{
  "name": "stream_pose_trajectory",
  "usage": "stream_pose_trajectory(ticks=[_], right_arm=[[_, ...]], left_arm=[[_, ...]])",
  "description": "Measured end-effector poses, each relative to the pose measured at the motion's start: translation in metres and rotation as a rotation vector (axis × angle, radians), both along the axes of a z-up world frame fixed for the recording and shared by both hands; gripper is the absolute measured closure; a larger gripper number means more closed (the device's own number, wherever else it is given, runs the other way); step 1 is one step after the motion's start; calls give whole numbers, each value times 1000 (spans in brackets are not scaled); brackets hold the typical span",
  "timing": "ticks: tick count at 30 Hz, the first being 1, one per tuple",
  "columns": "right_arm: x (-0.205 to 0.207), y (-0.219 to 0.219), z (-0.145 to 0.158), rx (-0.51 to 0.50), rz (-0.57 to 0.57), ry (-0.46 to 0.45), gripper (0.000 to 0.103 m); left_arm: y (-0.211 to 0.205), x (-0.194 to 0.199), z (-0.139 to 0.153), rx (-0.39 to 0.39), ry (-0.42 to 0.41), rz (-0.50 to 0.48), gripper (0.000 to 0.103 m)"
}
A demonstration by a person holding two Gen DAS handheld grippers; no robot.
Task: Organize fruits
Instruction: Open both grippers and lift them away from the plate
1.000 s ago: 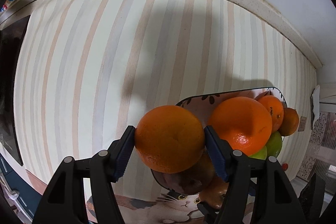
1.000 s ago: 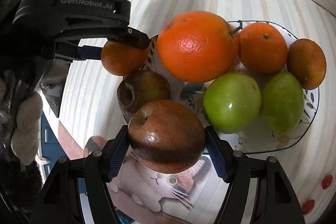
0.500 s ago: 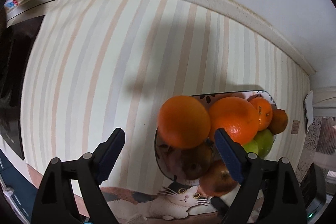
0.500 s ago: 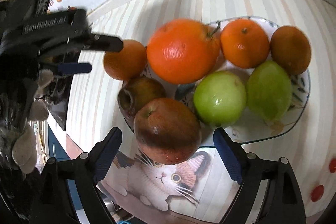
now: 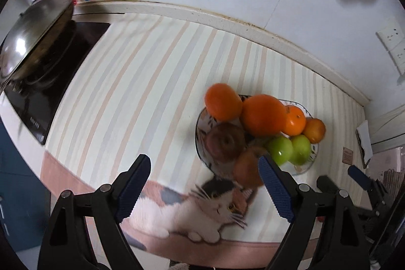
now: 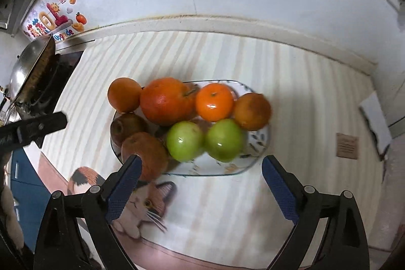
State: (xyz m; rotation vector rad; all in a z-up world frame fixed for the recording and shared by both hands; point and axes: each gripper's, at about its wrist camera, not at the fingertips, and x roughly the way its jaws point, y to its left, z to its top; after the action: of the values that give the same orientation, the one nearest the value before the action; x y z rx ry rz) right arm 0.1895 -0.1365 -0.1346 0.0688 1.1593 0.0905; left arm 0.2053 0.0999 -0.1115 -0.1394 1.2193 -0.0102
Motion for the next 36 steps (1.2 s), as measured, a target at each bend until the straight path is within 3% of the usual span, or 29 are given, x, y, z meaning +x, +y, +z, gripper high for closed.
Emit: stream_pose_trajectory(ticks=[9,25,31,36], right_arm=[[-39,-19,51,-21,18,-94,5],[-122,-37,151,-28,65,-265,5],[-141,-45,172,-16,59,-290,5],[-146,-49,172,-2,53,-286,4]], left_arm=[[-22,-56,41,61,-98,19,16],[-58,-125,105,55,-211,-3,16],[-69,-141,120,59,-240,-28,16],[-75,-148,124,52,-243,-34,16]])
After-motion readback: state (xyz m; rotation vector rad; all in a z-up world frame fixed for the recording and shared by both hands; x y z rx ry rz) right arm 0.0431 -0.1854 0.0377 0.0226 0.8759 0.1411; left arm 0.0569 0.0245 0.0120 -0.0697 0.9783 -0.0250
